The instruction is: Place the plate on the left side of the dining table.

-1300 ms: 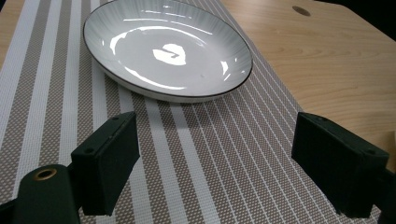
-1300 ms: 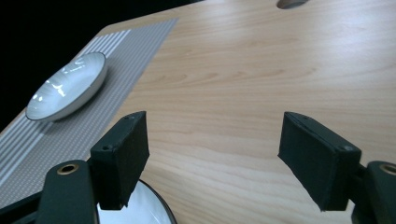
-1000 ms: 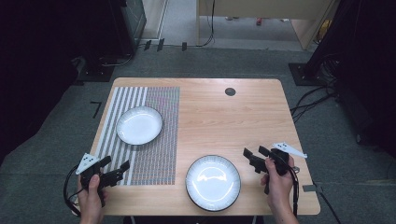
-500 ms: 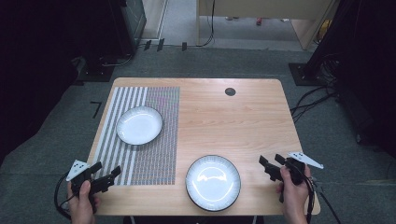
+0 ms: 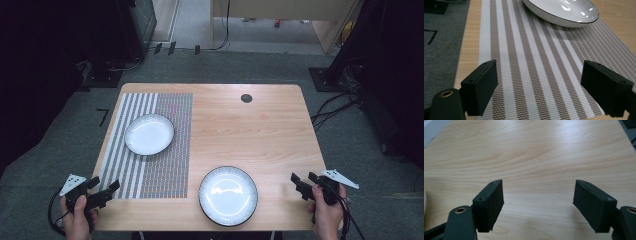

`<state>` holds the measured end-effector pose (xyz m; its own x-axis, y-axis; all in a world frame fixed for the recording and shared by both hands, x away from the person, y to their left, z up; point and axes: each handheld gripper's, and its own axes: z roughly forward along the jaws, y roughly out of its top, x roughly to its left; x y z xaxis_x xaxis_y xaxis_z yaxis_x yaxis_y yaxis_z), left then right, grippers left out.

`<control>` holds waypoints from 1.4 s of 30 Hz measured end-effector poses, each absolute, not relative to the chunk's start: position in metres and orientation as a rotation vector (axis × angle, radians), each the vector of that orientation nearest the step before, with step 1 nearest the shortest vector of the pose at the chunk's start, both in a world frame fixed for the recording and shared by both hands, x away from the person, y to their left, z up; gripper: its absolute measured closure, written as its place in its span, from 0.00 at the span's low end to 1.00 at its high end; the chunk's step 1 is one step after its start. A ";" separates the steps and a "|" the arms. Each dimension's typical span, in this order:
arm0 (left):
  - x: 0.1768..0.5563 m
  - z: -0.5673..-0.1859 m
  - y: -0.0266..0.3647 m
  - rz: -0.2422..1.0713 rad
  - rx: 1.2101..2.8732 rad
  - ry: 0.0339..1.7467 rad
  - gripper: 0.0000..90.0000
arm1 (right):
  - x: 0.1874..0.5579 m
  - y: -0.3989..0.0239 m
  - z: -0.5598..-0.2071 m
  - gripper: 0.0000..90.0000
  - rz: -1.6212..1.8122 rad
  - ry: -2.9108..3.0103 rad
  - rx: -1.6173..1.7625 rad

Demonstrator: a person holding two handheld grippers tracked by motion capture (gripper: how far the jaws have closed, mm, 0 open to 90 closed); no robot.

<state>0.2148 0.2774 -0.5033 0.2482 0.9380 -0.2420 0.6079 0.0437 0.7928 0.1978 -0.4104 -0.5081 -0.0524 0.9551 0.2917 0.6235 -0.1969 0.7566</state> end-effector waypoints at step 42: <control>0.215 -0.516 0.283 0.486 1.758 1.465 0.16 | 0.189 -0.416 -0.525 0.19 0.784 1.710 1.766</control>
<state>0.2153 0.2830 -0.5164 0.2622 0.9469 -0.1860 0.6484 -0.0301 0.7607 0.1893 -0.4161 -0.5247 0.0187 0.9993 0.0312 0.6760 -0.0357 0.7360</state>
